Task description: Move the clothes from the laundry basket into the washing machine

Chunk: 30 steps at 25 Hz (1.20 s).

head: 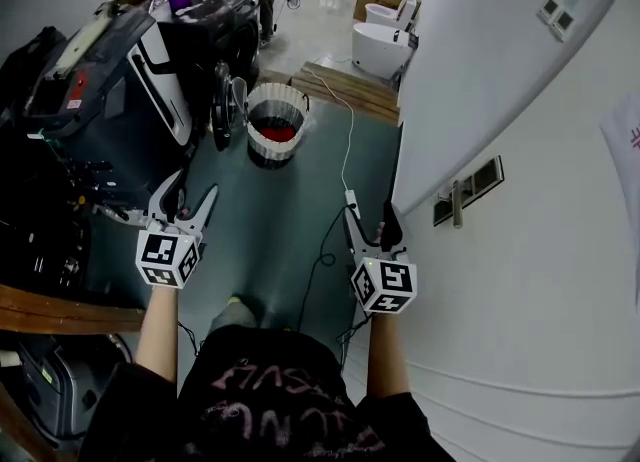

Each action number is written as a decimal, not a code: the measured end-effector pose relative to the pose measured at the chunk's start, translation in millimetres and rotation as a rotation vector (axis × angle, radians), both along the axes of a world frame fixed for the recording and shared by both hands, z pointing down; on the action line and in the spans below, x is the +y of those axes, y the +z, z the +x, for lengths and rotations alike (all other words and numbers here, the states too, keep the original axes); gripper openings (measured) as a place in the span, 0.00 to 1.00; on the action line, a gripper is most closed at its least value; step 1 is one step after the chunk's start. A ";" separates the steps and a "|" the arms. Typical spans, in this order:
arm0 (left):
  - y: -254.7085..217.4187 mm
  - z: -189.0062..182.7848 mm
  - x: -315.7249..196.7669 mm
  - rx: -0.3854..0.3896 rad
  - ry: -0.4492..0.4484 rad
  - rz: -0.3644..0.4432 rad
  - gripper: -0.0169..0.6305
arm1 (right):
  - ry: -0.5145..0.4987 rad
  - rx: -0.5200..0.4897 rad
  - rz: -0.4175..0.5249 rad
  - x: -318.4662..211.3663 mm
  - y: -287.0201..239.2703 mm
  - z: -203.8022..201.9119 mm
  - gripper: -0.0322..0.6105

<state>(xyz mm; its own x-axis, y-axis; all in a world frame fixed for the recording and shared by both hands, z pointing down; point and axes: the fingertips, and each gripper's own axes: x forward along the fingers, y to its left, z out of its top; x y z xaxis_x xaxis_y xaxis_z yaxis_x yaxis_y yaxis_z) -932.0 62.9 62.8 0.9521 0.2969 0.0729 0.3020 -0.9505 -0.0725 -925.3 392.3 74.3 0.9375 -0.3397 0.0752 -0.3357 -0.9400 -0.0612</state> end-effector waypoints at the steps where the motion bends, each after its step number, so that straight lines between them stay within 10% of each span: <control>1: 1.0 6.2 2.9 0.000 -0.002 -0.004 0.46 | -0.003 -0.004 0.002 3.2 1.7 5.9 0.59; 12: 21.9 120.3 19.8 0.016 0.054 0.005 0.46 | 0.016 -0.004 -0.009 8.3 23.1 109.9 0.59; 30: 25.1 470.5 -40.1 -0.030 0.160 -0.054 0.46 | 0.102 -0.029 -0.047 -57.0 4.1 434.7 0.59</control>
